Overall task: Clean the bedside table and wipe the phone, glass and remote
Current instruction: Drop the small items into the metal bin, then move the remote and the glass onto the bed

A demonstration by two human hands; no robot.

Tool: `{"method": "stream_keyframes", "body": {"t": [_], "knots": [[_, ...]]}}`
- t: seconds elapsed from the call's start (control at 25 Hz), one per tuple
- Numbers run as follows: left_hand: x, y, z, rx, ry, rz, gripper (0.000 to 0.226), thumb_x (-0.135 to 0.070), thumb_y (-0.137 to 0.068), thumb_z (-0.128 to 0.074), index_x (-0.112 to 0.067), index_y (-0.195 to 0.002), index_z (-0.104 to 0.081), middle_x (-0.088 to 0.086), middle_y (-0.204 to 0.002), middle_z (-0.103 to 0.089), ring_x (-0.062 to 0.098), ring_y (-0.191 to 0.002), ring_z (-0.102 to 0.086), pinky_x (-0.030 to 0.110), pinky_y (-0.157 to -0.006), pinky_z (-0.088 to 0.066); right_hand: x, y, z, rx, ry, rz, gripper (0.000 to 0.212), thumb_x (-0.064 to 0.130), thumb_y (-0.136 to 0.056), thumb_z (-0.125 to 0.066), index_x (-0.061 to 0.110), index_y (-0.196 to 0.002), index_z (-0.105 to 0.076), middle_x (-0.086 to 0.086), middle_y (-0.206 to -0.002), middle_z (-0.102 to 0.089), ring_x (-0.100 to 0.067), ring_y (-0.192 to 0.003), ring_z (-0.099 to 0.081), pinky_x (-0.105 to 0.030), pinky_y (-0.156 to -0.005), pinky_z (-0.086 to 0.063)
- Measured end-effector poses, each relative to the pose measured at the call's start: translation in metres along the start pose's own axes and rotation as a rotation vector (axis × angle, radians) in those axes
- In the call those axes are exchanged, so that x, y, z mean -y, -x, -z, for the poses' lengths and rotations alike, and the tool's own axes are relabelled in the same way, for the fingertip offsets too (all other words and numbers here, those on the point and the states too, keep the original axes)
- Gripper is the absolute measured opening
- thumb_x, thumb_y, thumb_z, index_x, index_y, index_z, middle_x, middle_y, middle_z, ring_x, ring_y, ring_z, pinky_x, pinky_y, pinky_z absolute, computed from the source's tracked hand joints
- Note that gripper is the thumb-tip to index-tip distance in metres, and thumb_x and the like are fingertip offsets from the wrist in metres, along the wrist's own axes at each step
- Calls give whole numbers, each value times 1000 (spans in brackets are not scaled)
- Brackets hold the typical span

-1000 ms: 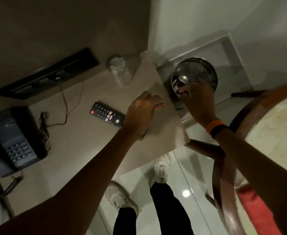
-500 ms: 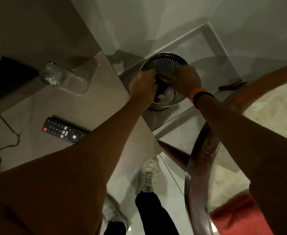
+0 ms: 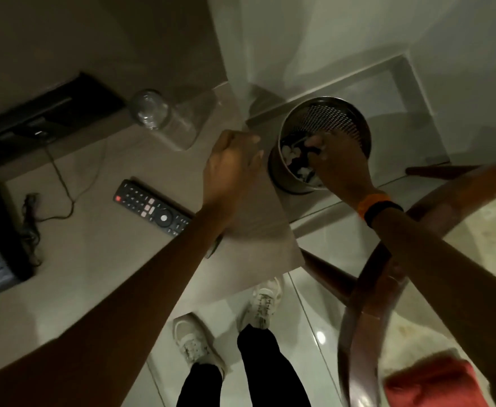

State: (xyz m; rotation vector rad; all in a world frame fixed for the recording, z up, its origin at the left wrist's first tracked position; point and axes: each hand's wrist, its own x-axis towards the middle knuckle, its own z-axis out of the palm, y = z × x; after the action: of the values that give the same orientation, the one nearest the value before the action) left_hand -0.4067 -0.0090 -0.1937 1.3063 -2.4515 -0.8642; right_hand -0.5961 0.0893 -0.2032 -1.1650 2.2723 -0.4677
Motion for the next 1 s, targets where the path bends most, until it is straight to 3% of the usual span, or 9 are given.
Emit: {"method": "stream_keyframes", "body": {"t": [0.16,0.32,0.44,0.52,0.64,0.72,0.84,0.92,1.0], "knots": [[54,53,54,-21,11,82,28,-21,-94,-66,-13,-121,-68,10,-127,-63,23,-117,-58,27,-98,-41,45,43,-41,137,-65,141,31,26,-92,-60,13,-118,-71,-14,-121,-66,-28,-104,-66,-38,-94,-52],[128,81,101,138,-149,-79,41,-17,-89,-69,-17,-130,-63,7,-135,-61,29,-130,-51,54,-107,-43,83,33,-59,-42,-17,180,36,24,-90,-68,12,-124,-67,-13,-129,-57,-26,-111,-61,-36,-90,-53],[166,93,120,333,-280,-196,69,-31,-82,-74,-19,-146,-51,8,-150,-51,31,-143,-42,57,-116,-35,128,3,-70,-15,-95,247,63,31,-86,-75,16,-142,-52,-9,-140,-50,-24,-124,-56,-35,-98,-53],[175,103,122,349,-379,-239,78,-32,-73,-83,-20,-144,-53,11,-143,-56,35,-136,-49,55,-116,-34,163,-15,-80,35,-286,182,81,34,-79,-83,19,-148,-44,3,-139,-49,-14,-125,-54,-27,-101,-53],[178,119,117,237,-375,-210,74,-25,-67,-89,-23,-136,-62,9,-130,-62,35,-117,-59,51,-106,-46,196,-31,-95,-31,-387,171,71,31,-71,-90,12,-132,-58,12,-117,-62,4,-102,-61,-3,-83,-48],[176,135,114,186,-314,-149,71,-26,-69,-87,-23,-135,-62,9,-131,-60,33,-113,-60,49,-96,-53,205,-35,-100,-93,-386,176,64,39,-68,-90,13,-120,-64,4,-111,-71,-2,-98,-68,-11,-82,-53],[180,176,117,53,-276,-11,68,-35,-73,-86,-17,-134,-61,8,-127,-61,30,-105,-63,45,-82,-60,219,-18,-105,-103,-345,232,44,36,-72,-87,10,-103,-71,3,-95,-75,11,-77,-65,-7,-67,-48],[181,212,125,-67,-162,175,64,-39,-75,-85,-13,-130,-63,7,-122,-61,28,-102,-61,43,-72,-61,236,4,-106,-86,-360,282,32,32,-75,-84,9,-91,-68,5,-83,-70,12,-67,-60,-9,-62,-45],[179,256,140,-202,29,418,59,-40,-81,-80,-14,-130,-62,3,-121,-58,22,-105,-58,38,-74,-59,262,35,-111,-23,-384,334,32,29,-75,-82,13,-94,-62,2,-86,-68,4,-74,-63,-14,-68,-49]]}}
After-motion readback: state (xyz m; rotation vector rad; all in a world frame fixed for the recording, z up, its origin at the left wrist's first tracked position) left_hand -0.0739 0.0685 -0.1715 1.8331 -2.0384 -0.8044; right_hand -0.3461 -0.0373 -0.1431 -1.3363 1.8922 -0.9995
